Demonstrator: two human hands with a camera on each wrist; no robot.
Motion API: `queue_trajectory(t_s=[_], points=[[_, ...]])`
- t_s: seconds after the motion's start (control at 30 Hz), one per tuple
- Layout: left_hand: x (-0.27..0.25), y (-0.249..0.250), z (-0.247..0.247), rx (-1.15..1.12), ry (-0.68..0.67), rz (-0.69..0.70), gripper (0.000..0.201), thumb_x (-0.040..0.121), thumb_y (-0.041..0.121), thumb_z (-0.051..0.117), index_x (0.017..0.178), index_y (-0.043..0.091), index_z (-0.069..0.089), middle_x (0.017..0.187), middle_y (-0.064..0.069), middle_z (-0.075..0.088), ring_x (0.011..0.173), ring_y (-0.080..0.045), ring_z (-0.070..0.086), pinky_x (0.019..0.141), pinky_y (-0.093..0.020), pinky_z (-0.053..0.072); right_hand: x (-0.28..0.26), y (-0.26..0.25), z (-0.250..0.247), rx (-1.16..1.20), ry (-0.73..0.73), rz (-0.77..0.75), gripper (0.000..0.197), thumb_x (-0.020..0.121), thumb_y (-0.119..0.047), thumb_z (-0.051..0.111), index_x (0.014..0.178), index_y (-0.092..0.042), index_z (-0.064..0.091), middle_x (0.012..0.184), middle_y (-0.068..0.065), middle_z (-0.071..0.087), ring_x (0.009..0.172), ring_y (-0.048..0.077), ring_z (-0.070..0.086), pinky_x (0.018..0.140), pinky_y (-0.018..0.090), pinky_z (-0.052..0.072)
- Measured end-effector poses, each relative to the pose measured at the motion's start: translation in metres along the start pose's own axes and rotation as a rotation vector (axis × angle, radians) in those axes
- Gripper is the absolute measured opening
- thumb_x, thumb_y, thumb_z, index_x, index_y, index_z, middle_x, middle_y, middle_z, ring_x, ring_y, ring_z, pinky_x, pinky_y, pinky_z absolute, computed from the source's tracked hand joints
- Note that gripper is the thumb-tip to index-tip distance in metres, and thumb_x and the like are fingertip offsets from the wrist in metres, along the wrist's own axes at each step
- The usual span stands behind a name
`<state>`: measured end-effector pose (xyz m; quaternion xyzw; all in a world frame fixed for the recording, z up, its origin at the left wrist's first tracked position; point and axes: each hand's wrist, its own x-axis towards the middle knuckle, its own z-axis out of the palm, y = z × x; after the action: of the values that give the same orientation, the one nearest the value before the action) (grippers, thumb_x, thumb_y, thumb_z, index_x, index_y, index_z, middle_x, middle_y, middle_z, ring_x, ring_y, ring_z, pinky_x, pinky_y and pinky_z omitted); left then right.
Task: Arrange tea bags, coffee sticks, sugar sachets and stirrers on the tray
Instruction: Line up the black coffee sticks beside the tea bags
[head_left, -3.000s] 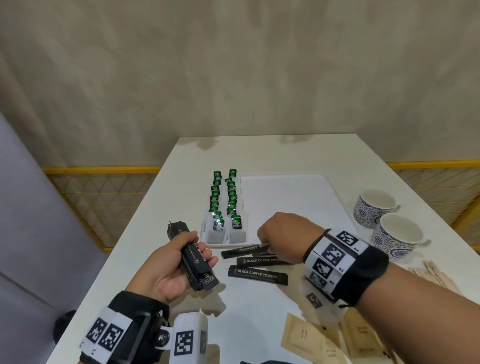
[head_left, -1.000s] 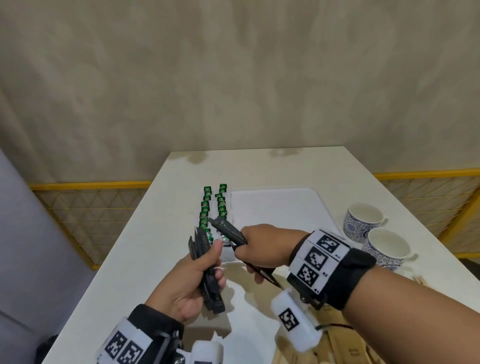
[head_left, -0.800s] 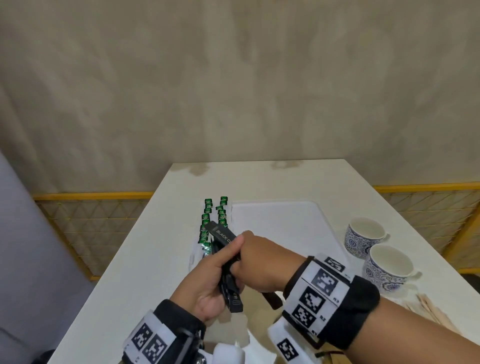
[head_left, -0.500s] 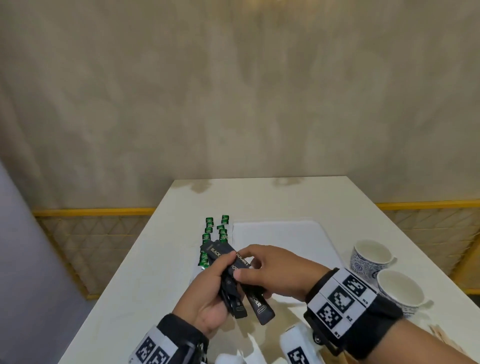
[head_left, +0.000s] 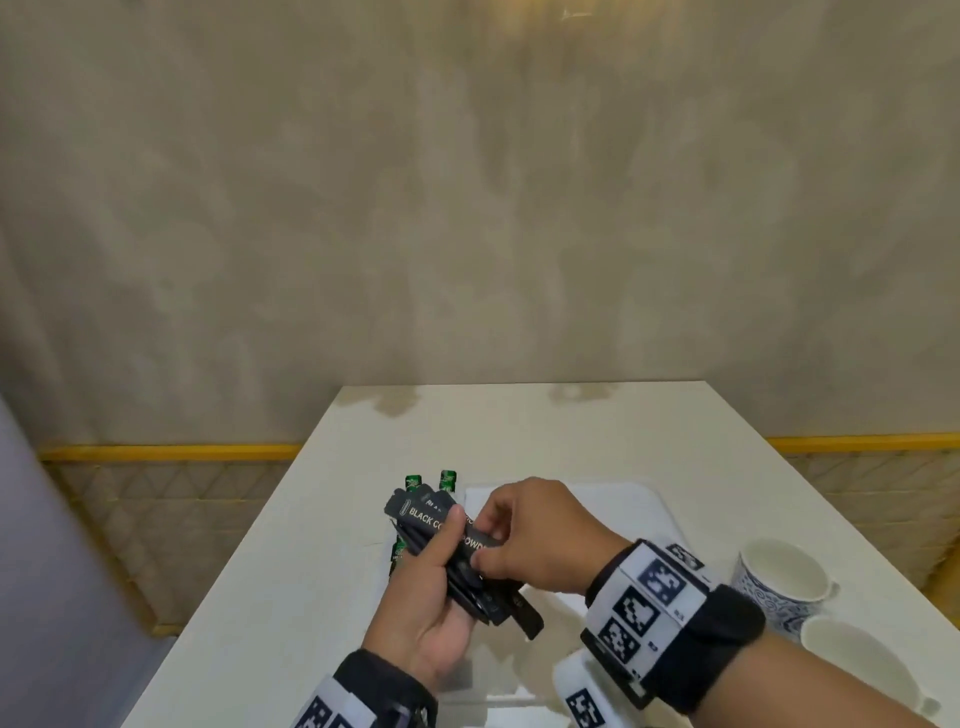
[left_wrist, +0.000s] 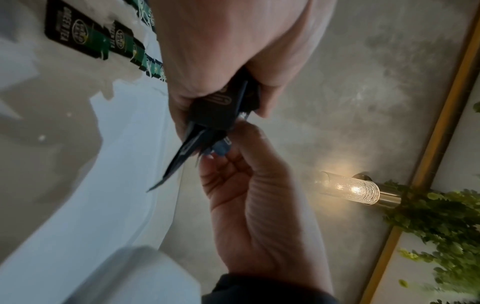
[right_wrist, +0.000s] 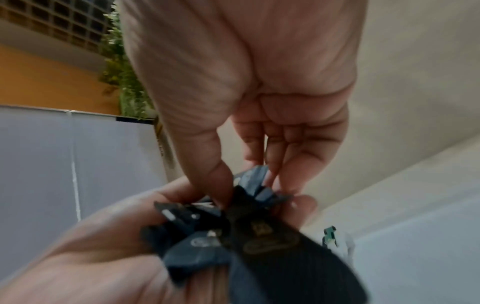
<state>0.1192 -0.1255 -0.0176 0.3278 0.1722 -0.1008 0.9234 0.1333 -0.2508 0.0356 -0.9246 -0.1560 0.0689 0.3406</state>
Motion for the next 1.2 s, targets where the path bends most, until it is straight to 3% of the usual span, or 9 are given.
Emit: queue_trajectory(t_s=[0.13,0.33,0.53,0.6,0.73,0.83,0.97,1.07,1.2], points=[[0.004,0.003,-0.004,0.125,-0.039,-0.005,0.02,0.083,0.003,0.058,0.101,-0.004,0.065,0.089,-0.027,0.071,0.07,-0.034,0.07,0.073,-0.051,0.058,0.022,0.015,-0.002,0.165,-0.112,0.081,0.006,0.079,-0.011,0.074,0.077,-0.014,0.068,0.067,0.003,0.065,0.06,0.018,0.063,0.066,0.026,0.055],[0.015,0.007,-0.011,0.201,0.113,-0.061,0.013,0.088,0.002,0.058,0.099,-0.002,0.063,0.078,-0.022,0.071,0.06,-0.026,0.071,0.066,-0.042,0.059,0.059,0.032,-0.01,0.391,-0.22,0.195,0.018,0.098,-0.013,0.052,0.083,-0.01,0.062,0.073,0.004,0.066,0.06,0.013,0.062,0.059,0.023,0.051],[0.007,0.021,-0.018,0.13,0.153,-0.022,0.013,0.085,0.004,0.059,0.096,-0.004,0.062,0.073,-0.024,0.071,0.055,-0.027,0.07,0.078,-0.045,0.053,0.12,0.073,-0.023,-0.447,-0.106,0.281,0.028,0.098,-0.021,0.048,0.112,-0.007,0.069,0.114,0.006,0.067,0.104,0.022,0.063,0.088,0.03,0.049],[0.003,0.025,-0.019,0.131,0.139,-0.019,0.024,0.076,0.004,0.064,0.099,-0.003,0.062,0.075,-0.024,0.07,0.055,-0.028,0.069,0.076,-0.043,0.053,0.135,0.094,-0.015,-0.565,-0.164,0.318,0.028,0.097,-0.022,0.049,0.112,-0.007,0.068,0.116,0.005,0.067,0.107,0.022,0.063,0.082,0.028,0.048],[0.0,0.027,-0.024,0.136,0.138,-0.012,0.039,0.061,0.008,0.068,0.098,-0.004,0.065,0.08,-0.025,0.071,0.055,-0.029,0.069,0.073,-0.041,0.052,0.161,0.13,0.0,-0.602,-0.139,0.374,0.014,0.09,-0.023,0.055,0.088,-0.015,0.066,0.093,0.0,0.066,0.08,0.018,0.06,0.067,0.024,0.044],[-0.001,0.026,-0.025,0.121,0.131,-0.012,0.031,0.062,0.008,0.066,0.091,-0.005,0.065,0.074,-0.022,0.071,0.055,-0.028,0.069,0.076,-0.042,0.052,0.162,0.132,0.006,-0.55,-0.068,0.352,0.003,0.086,-0.021,0.061,0.085,-0.019,0.061,0.091,-0.002,0.066,0.08,0.018,0.06,0.068,0.025,0.048],[-0.001,0.026,-0.025,0.091,0.144,-0.022,0.015,0.073,0.006,0.063,0.081,-0.005,0.067,0.071,-0.02,0.071,0.057,-0.027,0.071,0.083,-0.047,0.05,0.147,0.124,0.012,-0.395,0.059,0.241,0.022,0.077,-0.017,0.07,0.076,-0.03,0.052,0.082,-0.01,0.048,0.079,0.017,0.055,0.062,0.025,0.043],[0.001,0.027,-0.027,0.059,0.127,-0.043,0.022,0.079,0.007,0.06,0.065,-0.005,0.072,0.07,-0.018,0.07,0.056,-0.026,0.07,0.08,-0.047,0.054,0.146,0.118,0.014,-0.434,-0.084,0.148,0.017,0.081,-0.012,0.064,0.083,-0.029,0.064,0.087,-0.01,0.062,0.089,0.016,0.06,0.077,0.025,0.05],[-0.001,0.025,-0.026,0.091,0.129,-0.067,0.015,0.075,0.007,0.062,0.078,-0.006,0.068,0.072,-0.019,0.07,0.058,-0.027,0.07,0.073,-0.046,0.056,0.154,0.113,0.014,-0.534,-0.201,0.127,0.027,0.087,-0.009,0.056,0.092,-0.03,0.073,0.108,-0.007,0.071,0.103,0.017,0.065,0.091,0.027,0.051]])
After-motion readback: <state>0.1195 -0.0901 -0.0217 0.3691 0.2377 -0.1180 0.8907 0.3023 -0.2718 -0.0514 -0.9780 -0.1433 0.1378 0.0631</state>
